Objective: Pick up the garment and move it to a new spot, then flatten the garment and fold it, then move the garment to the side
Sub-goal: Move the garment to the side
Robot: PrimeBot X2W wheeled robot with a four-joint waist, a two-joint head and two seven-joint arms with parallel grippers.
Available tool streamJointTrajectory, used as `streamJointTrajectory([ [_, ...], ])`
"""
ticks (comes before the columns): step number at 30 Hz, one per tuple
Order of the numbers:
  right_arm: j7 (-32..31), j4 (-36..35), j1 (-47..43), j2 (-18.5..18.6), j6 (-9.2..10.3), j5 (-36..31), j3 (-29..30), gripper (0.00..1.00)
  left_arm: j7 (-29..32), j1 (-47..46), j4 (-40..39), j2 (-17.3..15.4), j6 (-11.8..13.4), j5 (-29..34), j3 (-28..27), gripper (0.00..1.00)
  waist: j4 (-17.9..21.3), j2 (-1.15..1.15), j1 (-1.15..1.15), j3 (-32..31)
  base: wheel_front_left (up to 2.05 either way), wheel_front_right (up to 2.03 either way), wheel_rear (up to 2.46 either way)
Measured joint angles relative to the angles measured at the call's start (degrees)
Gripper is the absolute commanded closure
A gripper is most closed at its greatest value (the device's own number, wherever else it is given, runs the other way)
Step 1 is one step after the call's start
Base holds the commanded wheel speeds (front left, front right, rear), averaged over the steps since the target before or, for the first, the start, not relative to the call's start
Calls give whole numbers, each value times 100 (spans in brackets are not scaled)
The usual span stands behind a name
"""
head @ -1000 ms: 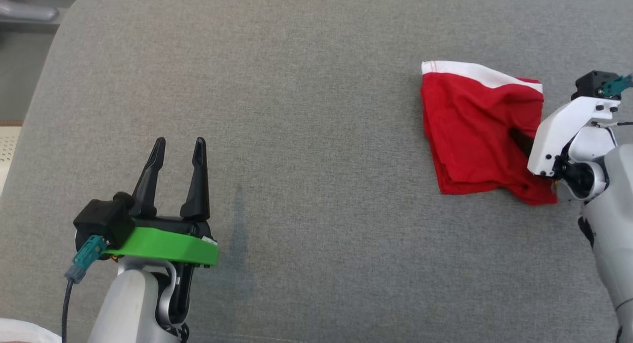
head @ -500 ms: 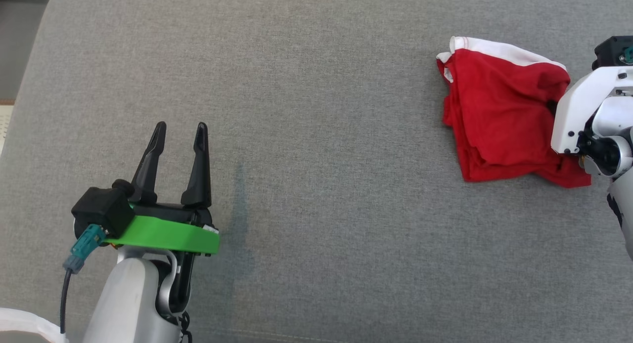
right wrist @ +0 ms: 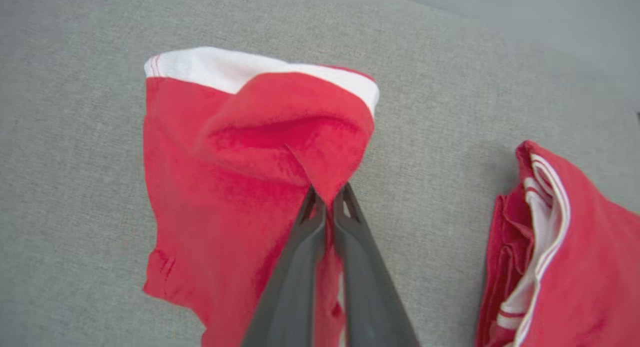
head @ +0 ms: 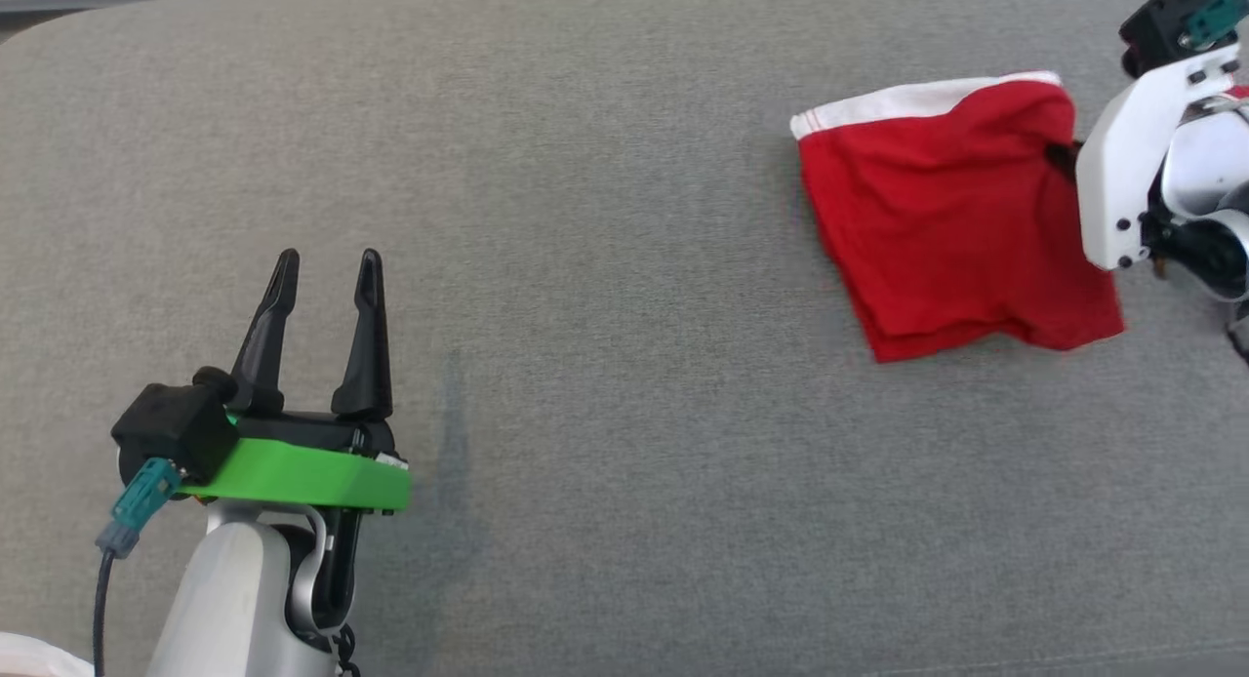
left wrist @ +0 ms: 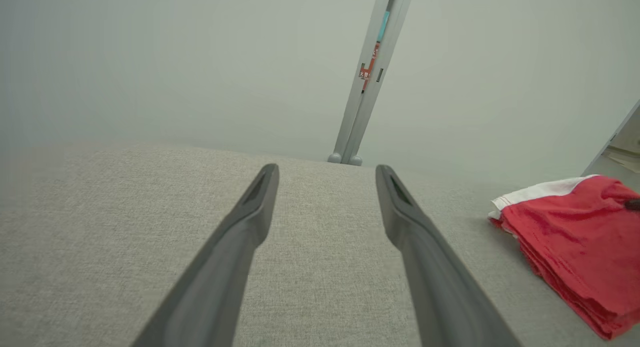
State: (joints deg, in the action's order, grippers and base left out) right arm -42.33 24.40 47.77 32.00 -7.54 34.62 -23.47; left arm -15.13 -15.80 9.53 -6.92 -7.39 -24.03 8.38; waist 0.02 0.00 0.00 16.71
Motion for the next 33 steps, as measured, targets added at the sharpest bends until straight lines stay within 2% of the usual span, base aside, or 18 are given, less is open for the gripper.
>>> streamJointTrajectory([
  [5,2,-211,283,519,0,-96,-213,100,0,-15,-93,-38,0,34,14,0,447,0,0,-22,0,0,0],
  [9,348,-99,447,812,0,-260,-204,100,1,-157,-134,-53,0,35,141,0,718,0,0,81,0,0,0],
  [23,1838,761,758,1634,0,-1034,101,100,0,-565,-303,-498,0,38,427,0,959,0,0,1019,0,0,0],
  [24,2125,881,716,1718,0,-1200,162,100,0,-654,-353,-526,0,38,480,0,960,0,0,1173,0,0,0],
  [28,2536,1228,644,1763,-1,-1605,457,100,0,-750,-411,-606,0,41,577,0,945,0,0,1428,0,0,0],
  [33,2932,1846,537,1461,-1,-2107,1267,100,1,-799,-422,-719,0,46,625,0,896,0,0,1667,0,0,0],
])
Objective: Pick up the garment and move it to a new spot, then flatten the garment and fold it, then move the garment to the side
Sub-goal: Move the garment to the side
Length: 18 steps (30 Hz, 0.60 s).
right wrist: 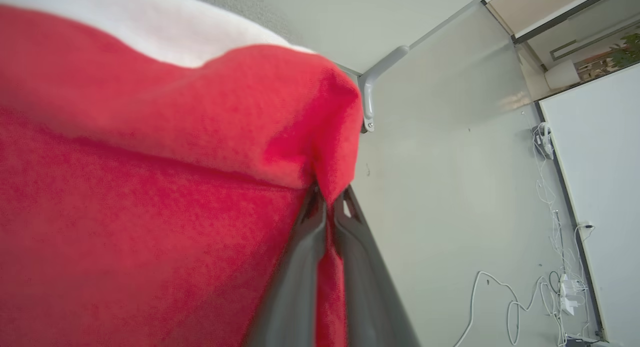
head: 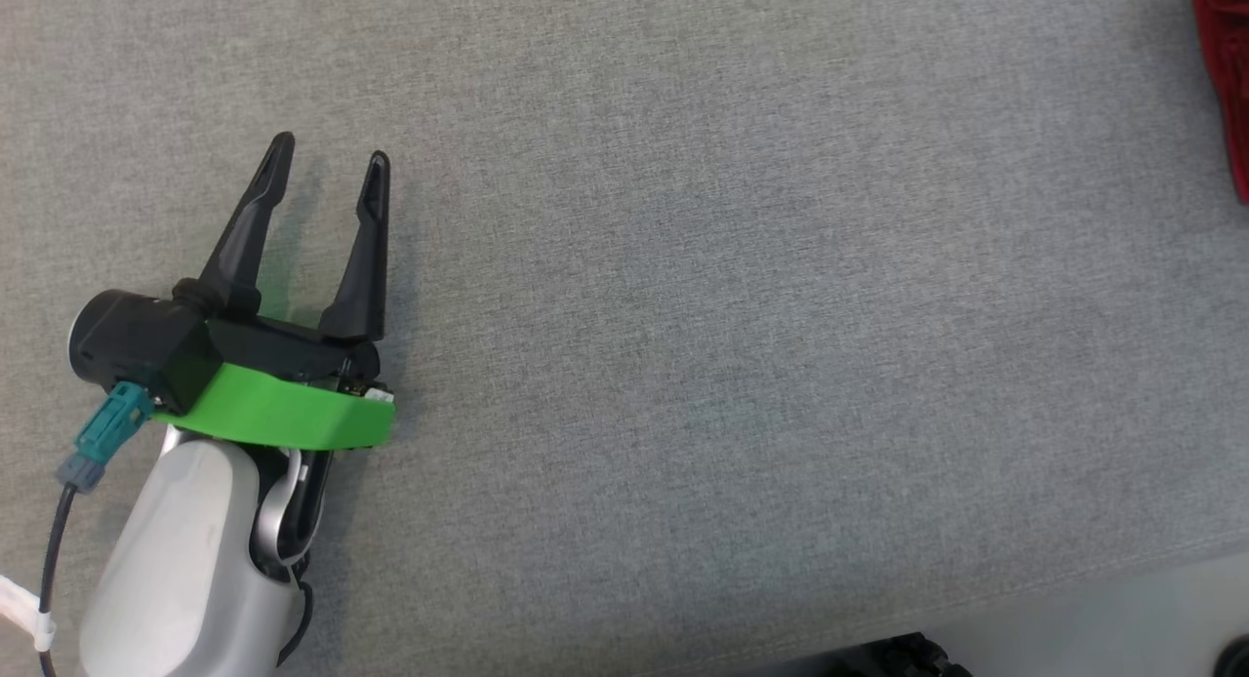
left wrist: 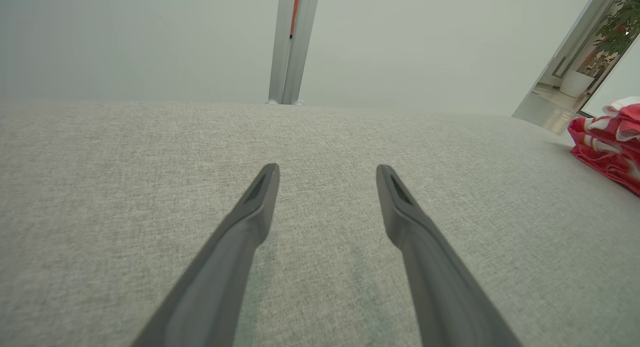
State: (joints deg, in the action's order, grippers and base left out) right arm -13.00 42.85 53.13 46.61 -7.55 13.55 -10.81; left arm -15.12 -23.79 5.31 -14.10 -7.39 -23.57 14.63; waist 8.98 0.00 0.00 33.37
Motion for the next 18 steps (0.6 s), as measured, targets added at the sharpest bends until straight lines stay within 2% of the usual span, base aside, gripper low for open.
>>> streamJointTrajectory([
  [2,209,138,-7,-159,0,-201,364,100,0,-5,-7,-33,0,1,-3,0,-28,0,0,44,0,0,0],
  [3,290,200,-8,-243,0,-387,526,69,-1,-4,-14,-44,0,1,-7,0,-42,0,0,62,0,0,0],
  [4,342,276,-8,-325,0,-545,737,0,-1,-4,-22,-62,0,1,-9,0,-52,0,0,75,0,0,0],
  [11,570,555,-58,-842,0,-1444,1993,0,-1,-4,60,-35,0,1,-27,0,-84,0,0,-68,0,0,0],
  [14,776,422,-203,-1139,1,-1583,2319,0,0,6,145,86,0,-9,-34,0,-101,0,0,-237,0,0,0],
  [18,1213,70,-507,-1605,1,-1489,2342,0,-1,130,330,227,0,-52,-141,0,-134,0,0,-556,0,0,0],
])
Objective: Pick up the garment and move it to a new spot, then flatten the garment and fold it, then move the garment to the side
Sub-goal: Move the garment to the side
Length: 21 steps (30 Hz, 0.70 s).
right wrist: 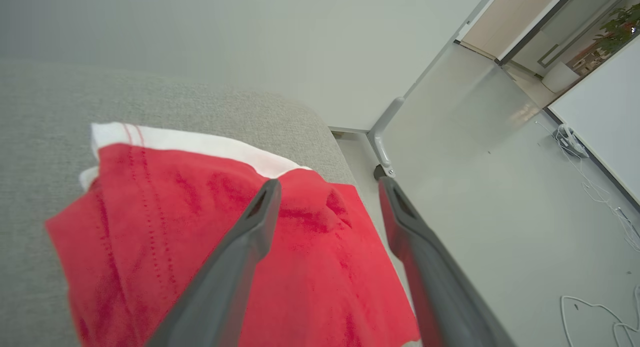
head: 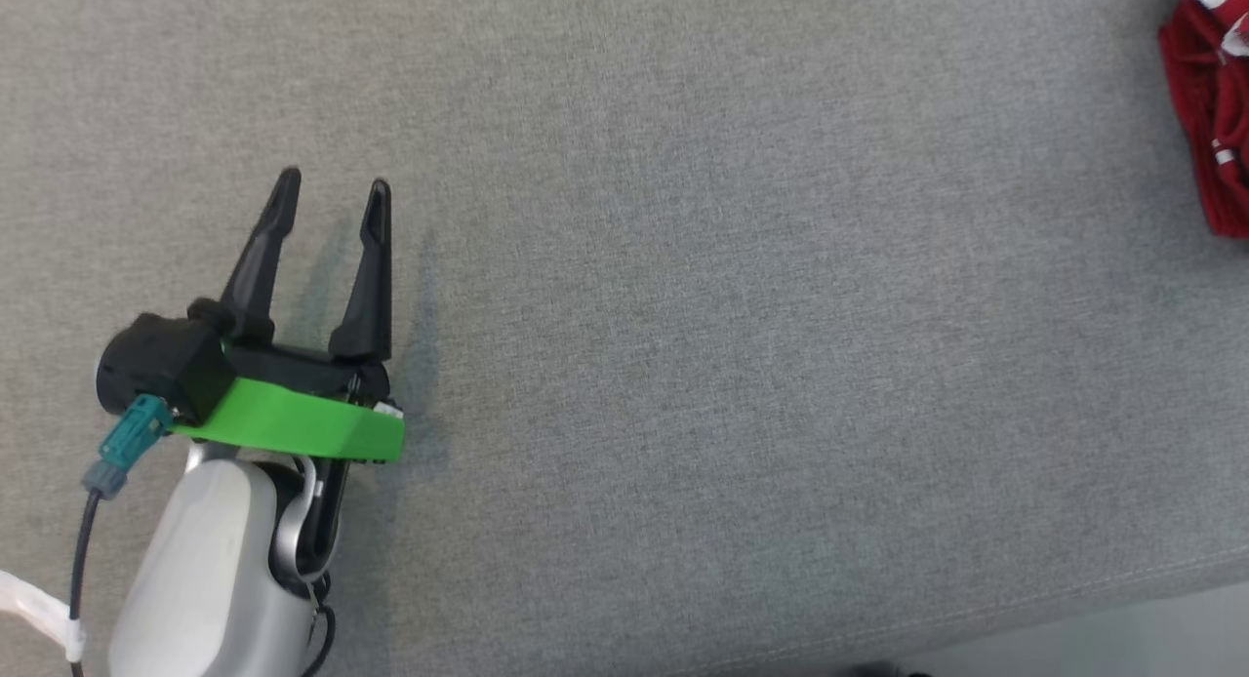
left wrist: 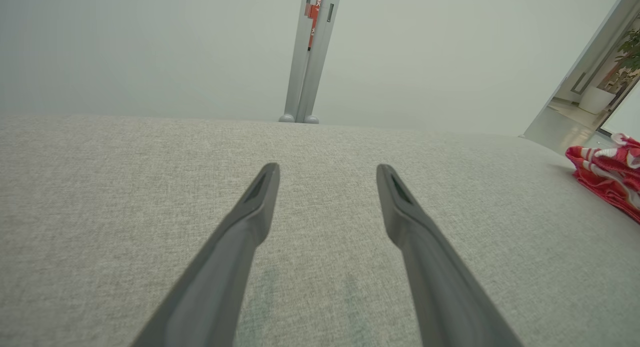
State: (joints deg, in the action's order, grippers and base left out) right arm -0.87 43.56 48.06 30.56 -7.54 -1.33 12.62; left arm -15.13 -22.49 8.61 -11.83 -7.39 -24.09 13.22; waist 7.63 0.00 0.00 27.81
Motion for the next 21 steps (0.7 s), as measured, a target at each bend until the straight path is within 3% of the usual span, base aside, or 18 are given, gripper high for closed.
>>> streamJointTrajectory([
  [9,675,-1405,-1563,-967,0,1062,-649,0,0,656,264,281,0,-4,-452,0,-112,0,0,-925,0,0,0],
  [14,714,-2138,-2380,-1207,0,1473,-949,0,0,1066,386,369,0,46,-650,0,-205,0,0,-1401,0,0,0],
  [21,697,-2903,-3298,-1529,0,1447,-1045,0,0,1374,570,527,0,96,-859,0,-383,0,0,-1986,0,0,0],
])
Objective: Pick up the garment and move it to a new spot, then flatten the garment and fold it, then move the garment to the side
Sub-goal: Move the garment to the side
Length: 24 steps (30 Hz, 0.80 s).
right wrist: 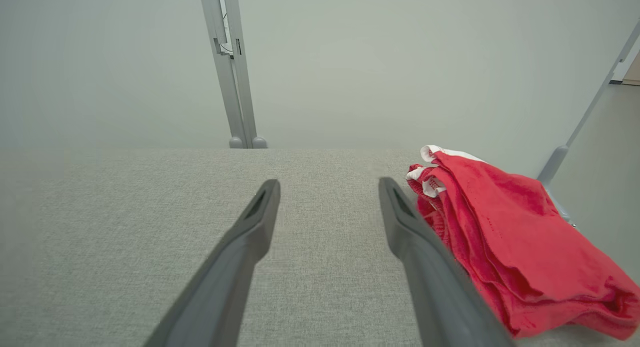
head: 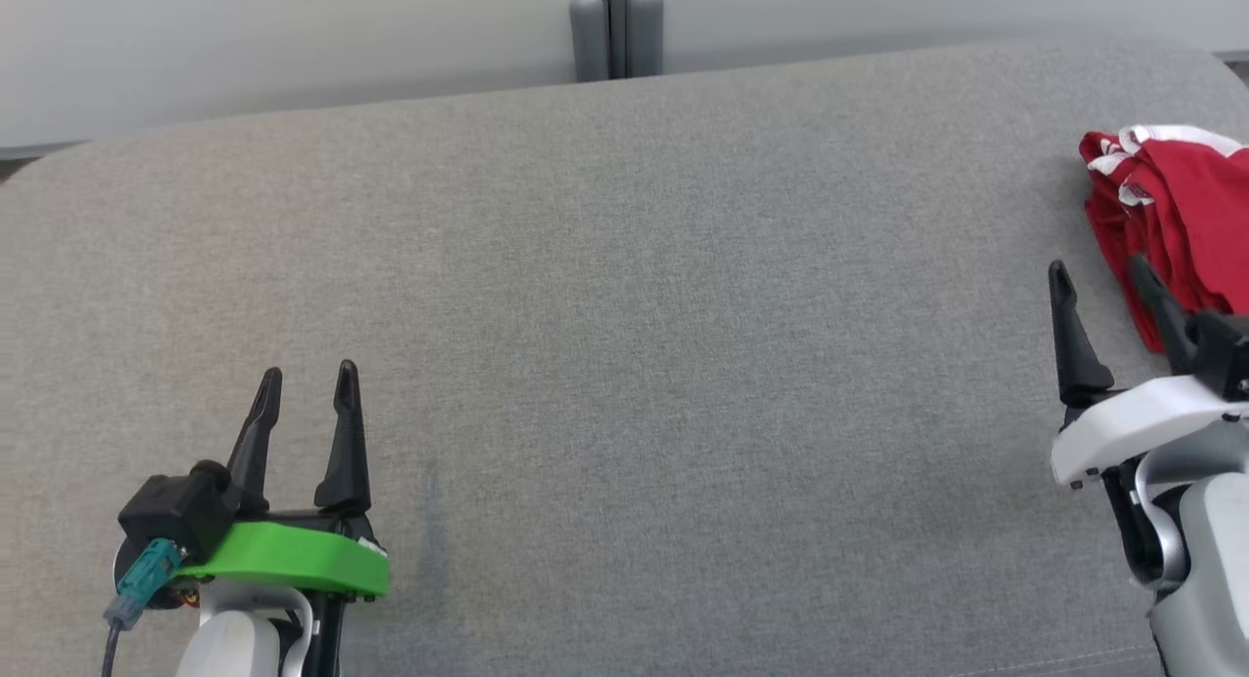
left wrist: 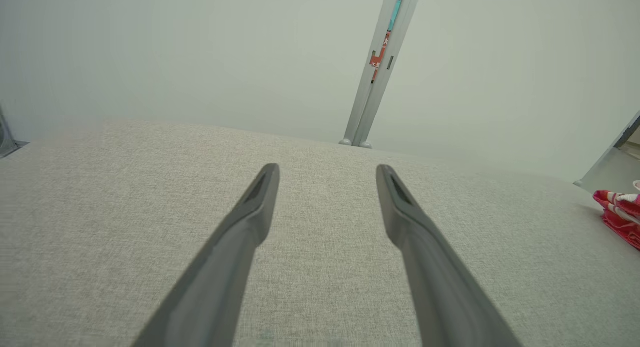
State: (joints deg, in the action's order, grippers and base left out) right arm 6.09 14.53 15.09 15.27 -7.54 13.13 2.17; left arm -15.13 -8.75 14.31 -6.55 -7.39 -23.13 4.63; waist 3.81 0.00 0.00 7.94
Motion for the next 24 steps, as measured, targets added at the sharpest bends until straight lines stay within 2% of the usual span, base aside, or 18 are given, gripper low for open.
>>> streamJointTrajectory([
  [10,-22,-577,-718,-271,0,-136,-29,0,0,158,121,141,0,77,-131,0,-310,0,0,-469,0,0,0],
  [24,-199,-813,-1059,-433,0,-219,43,0,0,284,171,187,0,100,-114,0,-441,0,0,-579,0,0,0],
])
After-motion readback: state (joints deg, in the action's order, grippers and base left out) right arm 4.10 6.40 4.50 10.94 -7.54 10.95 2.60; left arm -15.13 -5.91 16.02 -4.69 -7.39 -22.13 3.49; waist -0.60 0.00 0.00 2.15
